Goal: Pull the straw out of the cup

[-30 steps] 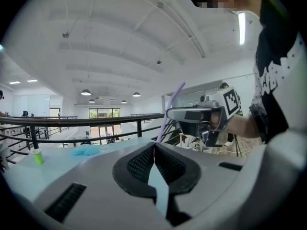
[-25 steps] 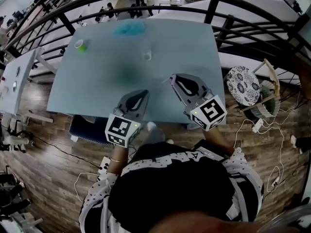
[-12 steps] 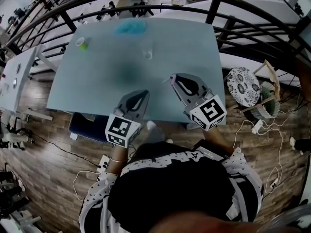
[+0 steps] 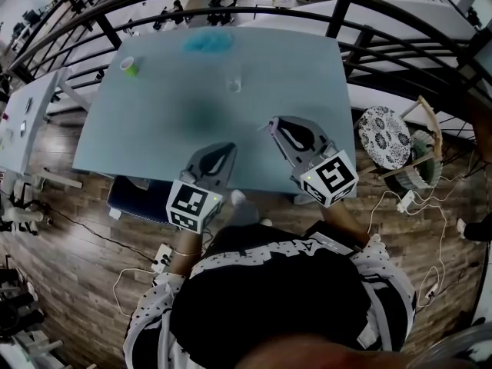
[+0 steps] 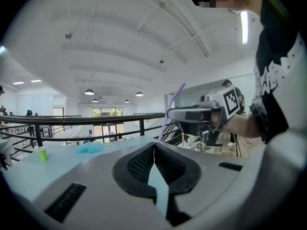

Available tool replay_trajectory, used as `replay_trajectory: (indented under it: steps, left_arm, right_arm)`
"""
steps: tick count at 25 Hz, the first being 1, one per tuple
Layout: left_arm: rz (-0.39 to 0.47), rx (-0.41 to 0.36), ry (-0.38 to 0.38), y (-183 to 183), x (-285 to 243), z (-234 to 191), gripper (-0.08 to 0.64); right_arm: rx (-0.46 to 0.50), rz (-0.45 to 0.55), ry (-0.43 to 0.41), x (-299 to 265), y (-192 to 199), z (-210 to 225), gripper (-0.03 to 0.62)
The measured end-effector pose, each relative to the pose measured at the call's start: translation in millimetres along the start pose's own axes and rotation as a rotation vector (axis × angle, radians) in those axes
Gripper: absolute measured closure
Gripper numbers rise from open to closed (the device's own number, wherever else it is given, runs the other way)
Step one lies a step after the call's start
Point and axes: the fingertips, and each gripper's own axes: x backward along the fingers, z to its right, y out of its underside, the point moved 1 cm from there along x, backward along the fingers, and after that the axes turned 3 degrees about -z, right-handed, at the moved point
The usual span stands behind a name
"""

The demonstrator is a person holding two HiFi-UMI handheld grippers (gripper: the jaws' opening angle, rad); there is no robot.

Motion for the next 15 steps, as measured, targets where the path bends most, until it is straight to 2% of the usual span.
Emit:
replay_trajectory:
  steps: [15]
  left_arm:
    - [-0.006, -0.002, 0.001, -1.0, 1.3, 2.3, 0.549]
  right_arm:
    - [-0.007, 0.002, 0.0, 2.6, -0.4, -0.6, 0.548]
